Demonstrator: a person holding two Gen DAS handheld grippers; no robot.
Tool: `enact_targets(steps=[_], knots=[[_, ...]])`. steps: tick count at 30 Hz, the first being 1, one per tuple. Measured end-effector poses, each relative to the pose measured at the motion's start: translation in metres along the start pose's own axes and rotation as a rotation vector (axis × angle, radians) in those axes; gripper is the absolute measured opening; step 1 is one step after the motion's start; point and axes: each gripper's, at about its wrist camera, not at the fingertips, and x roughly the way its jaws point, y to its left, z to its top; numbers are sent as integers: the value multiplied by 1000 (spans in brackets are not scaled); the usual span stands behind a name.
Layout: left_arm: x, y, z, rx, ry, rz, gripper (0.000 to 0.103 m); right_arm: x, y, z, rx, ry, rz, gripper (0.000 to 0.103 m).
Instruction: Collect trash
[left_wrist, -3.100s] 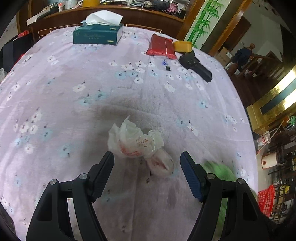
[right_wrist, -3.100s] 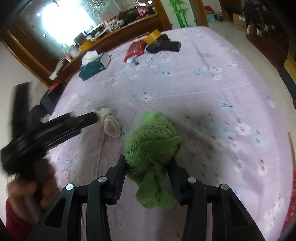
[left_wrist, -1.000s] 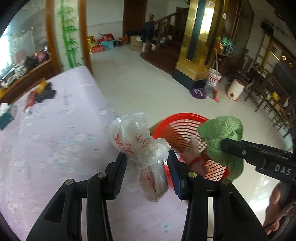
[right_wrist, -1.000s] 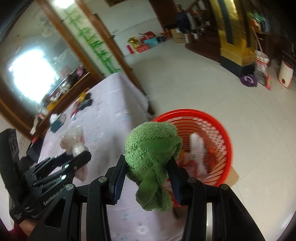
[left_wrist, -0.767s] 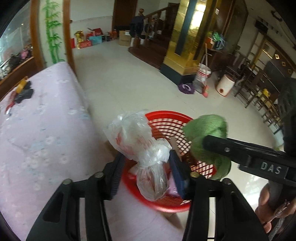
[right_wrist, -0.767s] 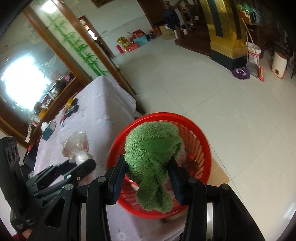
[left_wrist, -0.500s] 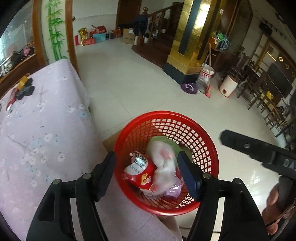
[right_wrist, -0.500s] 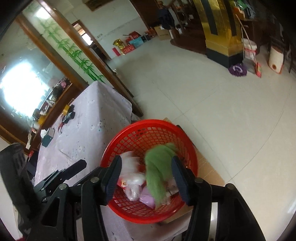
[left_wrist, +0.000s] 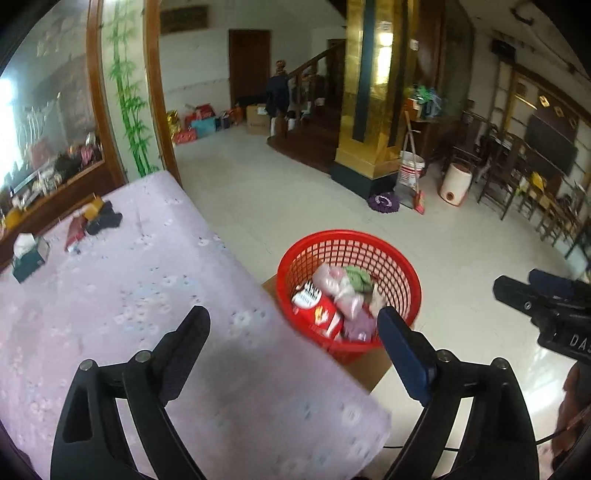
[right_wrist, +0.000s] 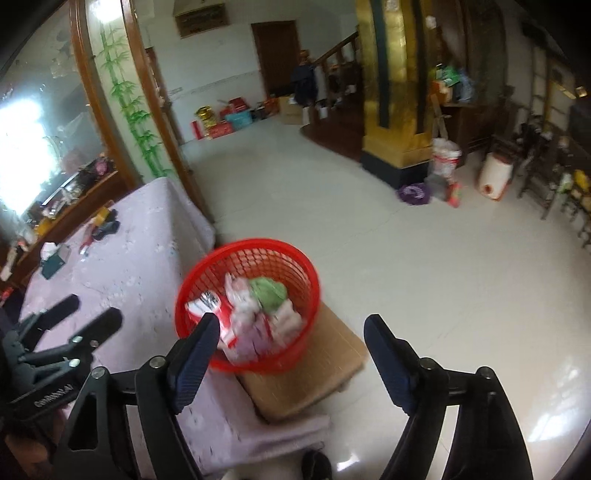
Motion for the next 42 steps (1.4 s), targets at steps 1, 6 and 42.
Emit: enact_targets(steps=[1,6,42], knots=[[-10,2,-7,17,-11,4,93,-10,3,-9,9,-6,-20,88],[-41,13,-31,50,-39,-11,95,-51,17,-41,41,-35,-125,88],[-68,14,-54,176,23,174,99,-95,59,-72,7,-89,-155,93]])
